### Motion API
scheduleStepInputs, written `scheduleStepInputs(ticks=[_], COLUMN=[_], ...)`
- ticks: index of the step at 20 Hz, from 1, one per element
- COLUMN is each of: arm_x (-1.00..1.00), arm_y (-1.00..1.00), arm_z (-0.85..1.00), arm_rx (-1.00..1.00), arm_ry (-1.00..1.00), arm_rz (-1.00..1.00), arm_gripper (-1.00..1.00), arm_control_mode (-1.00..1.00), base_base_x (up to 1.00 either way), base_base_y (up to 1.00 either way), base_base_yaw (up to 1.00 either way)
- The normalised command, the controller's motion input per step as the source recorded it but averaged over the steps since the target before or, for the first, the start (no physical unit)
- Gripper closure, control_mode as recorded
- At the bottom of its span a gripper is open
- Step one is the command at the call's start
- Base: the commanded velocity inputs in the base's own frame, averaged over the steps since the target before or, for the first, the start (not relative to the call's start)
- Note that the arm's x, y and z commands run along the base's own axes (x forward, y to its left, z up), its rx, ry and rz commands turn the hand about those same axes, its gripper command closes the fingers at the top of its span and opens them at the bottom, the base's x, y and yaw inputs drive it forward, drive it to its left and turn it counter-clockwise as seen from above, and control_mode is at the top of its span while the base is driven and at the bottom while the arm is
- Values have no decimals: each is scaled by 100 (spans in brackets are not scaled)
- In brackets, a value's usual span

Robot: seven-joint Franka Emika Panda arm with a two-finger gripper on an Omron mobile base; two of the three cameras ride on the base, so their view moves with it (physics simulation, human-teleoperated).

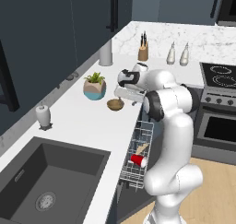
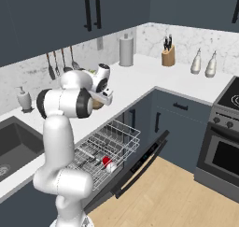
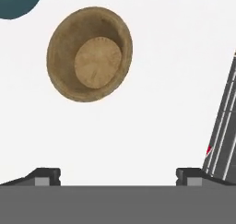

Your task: Pick up the cup and bowl from the counter, place them in the dishwasher, and close the dishwasher door.

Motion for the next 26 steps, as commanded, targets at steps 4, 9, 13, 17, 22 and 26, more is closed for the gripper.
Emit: scheduleStepInputs(ticks=[4,9,13,17,22,26], arm_x=[46,45,49,27,10,3], arm_y=[2,4,12,2,6,16], arm_z=[-39,-35,-26,-38,-43,-35], arm_rx=[-1,-3,-3,-3,-2,0], arm_ry=[8,6,0,1,0,0], arm_rz=[-3,-4,-4,-2,0,0], arm_gripper=[-100,-100,-100,-100,100,100], arm_control_mode=[-100,-100,-100,-100,-100,-100], base_base_x=[0,0,0,0,0,0], base_base_y=[0,0,0,0,0,0], base_base_yaw=[0,0,0,0,0,0])
